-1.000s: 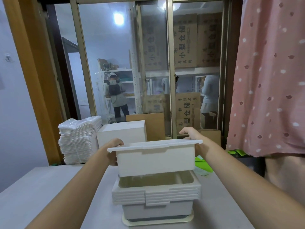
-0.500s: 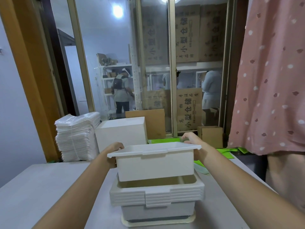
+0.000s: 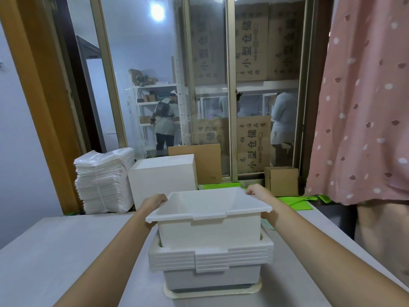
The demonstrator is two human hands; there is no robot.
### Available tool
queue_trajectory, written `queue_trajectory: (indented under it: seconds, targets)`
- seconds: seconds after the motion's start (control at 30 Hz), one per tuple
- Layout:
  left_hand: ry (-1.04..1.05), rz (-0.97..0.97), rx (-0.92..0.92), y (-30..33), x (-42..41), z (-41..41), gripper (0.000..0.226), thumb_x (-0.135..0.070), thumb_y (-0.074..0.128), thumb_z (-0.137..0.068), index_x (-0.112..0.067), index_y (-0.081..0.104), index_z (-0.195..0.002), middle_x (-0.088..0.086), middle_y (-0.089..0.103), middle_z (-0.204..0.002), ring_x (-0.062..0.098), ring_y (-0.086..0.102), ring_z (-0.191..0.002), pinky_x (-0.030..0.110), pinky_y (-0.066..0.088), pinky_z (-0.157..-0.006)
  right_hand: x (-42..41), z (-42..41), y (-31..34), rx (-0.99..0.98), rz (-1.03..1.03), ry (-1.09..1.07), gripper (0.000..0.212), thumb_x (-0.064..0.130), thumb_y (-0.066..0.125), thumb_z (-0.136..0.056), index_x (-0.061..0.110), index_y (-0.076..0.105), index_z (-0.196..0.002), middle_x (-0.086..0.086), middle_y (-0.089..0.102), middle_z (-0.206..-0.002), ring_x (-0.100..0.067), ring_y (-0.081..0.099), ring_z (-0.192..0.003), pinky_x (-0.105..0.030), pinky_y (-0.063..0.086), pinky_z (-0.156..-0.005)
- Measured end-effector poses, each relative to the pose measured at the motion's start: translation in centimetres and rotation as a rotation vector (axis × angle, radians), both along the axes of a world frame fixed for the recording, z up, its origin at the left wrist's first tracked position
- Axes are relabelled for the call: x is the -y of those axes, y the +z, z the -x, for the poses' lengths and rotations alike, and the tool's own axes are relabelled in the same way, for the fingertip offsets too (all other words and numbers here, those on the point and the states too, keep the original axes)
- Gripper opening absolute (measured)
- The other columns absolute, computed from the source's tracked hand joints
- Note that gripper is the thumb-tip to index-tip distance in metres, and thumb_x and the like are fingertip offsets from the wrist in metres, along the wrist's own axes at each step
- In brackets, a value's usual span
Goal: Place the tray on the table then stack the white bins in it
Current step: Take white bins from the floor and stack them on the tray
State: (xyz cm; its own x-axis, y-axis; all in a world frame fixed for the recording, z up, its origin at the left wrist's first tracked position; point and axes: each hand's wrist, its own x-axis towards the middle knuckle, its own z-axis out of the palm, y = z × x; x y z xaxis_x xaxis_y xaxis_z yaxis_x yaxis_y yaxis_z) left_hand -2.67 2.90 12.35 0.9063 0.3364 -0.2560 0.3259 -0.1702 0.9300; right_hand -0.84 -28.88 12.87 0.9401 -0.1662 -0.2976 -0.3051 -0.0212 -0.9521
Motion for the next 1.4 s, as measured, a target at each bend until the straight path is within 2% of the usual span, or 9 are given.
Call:
queue_trajectory:
  seconds: [0.3, 0.47, 0.63, 0.77, 0.9, 1.03, 1.13, 1.27, 1.4]
  targets:
    - [0.021, -0.031, 0.028, -0.3, -0.1, 0.1, 0.019, -0.016, 0.060, -0.079, -0.002, 0.061, -0.092, 0.012, 0.057, -0.081, 0.027, 0.055, -0.070, 0.030, 0.040, -0.065, 0.2, 0.8, -0.2, -0.016, 0.041, -0.040, 0.014, 0.010, 0.056, -0.073, 0.008, 0.047, -0.083, -0.008, 0.046, -0.067, -0.023, 0.045, -0.054, -0.024, 0.031, -0.050]
    - [0.022, -0.015, 0.058, -0.4, 0.7, 0.9, 0.027, -0.013, 0.055, -0.087, 0.000, 0.063, -0.109, 0.008, 0.056, -0.078, 0.020, 0.053, -0.061, 0.023, 0.041, -0.046, 0.4, 0.3, -0.6, -0.049, 0.062, -0.037, 0.016, 0.012, 0.057, -0.073, 0.008, 0.048, -0.085, -0.006, 0.046, -0.068, -0.022, 0.044, -0.056, -0.025, 0.029, -0.051]
    - [0.045, -0.001, 0.068, -0.3, 0.9, 1.1, 0.029, -0.015, 0.058, -0.089, -0.001, 0.060, -0.114, 0.006, 0.050, -0.072, 0.017, 0.048, -0.060, 0.025, 0.035, -0.051, 0.5, 0.8, -0.9, -0.032, 0.078, -0.031, 0.017, 0.013, 0.060, -0.078, 0.006, 0.052, -0.090, -0.006, 0.050, -0.070, -0.021, 0.046, -0.057, -0.026, 0.032, -0.051]
    - [0.065, 0.015, 0.044, 0.0, 1.1, 1.5, 0.019, -0.015, 0.059, -0.088, -0.001, 0.056, -0.099, 0.010, 0.053, -0.074, 0.022, 0.051, -0.061, 0.027, 0.037, -0.053, 0.5, 1.1, -0.6, -0.034, 0.093, -0.033, 0.015, 0.011, 0.059, -0.079, 0.007, 0.050, -0.090, -0.005, 0.047, -0.068, -0.020, 0.043, -0.054, -0.027, 0.029, -0.048]
    - [0.056, 0.016, 0.033, -0.2, 0.9, 1.4, 0.019, -0.018, 0.058, -0.086, -0.003, 0.057, -0.097, 0.009, 0.054, -0.075, 0.022, 0.052, -0.060, 0.025, 0.037, -0.051, 0.4, 1.3, -0.5, -0.043, 0.083, -0.034, 0.017, 0.012, 0.058, -0.077, 0.007, 0.050, -0.091, -0.006, 0.048, -0.070, -0.020, 0.045, -0.056, -0.026, 0.029, -0.049]
    - [0.004, -0.034, 0.060, -0.4, 0.4, 0.9, 0.017, -0.019, 0.052, -0.087, -0.003, 0.057, -0.093, 0.006, 0.052, -0.078, 0.018, 0.049, -0.060, 0.014, 0.038, -0.036, 0.4, 1.2, -0.2, -0.045, 0.101, -0.032, 0.016, 0.013, 0.058, -0.079, 0.008, 0.051, -0.092, -0.006, 0.048, -0.073, -0.020, 0.043, -0.057, -0.027, 0.029, -0.049]
    - [-0.008, 0.003, 0.070, -0.4, 0.3, 1.1, 0.021, -0.023, 0.058, -0.079, -0.005, 0.056, -0.090, 0.006, 0.051, -0.078, 0.018, 0.048, -0.061, 0.023, 0.040, -0.050, 0.3, 1.0, -0.1, -0.039, 0.113, -0.025, 0.019, 0.018, 0.057, -0.081, 0.010, 0.055, -0.098, -0.007, 0.053, -0.082, -0.019, 0.044, -0.060, -0.027, 0.030, -0.052]
    - [0.004, 0.070, 0.066, -0.8, 0.0, 1.3, 0.015, -0.019, 0.057, -0.084, -0.005, 0.056, -0.088, 0.009, 0.052, -0.075, 0.023, 0.050, -0.058, 0.023, 0.040, -0.050, 0.4, 0.7, -0.3, -0.036, 0.089, -0.048, 0.018, 0.019, 0.057, -0.081, 0.008, 0.055, -0.095, -0.006, 0.051, -0.075, -0.020, 0.045, -0.061, -0.028, 0.032, -0.057]
    - [0.028, 0.226, 0.065, -1.1, 0.1, 1.8, 0.011, -0.019, 0.059, -0.078, -0.009, 0.055, -0.077, 0.009, 0.049, -0.068, 0.025, 0.050, -0.055, 0.027, 0.039, -0.053, 0.4, 0.6, -0.3, -0.052, 0.078, -0.051, 0.030, 0.019, 0.059, -0.080, 0.008, 0.062, -0.108, -0.006, 0.058, -0.092, -0.019, 0.047, -0.063, -0.028, 0.033, -0.054]
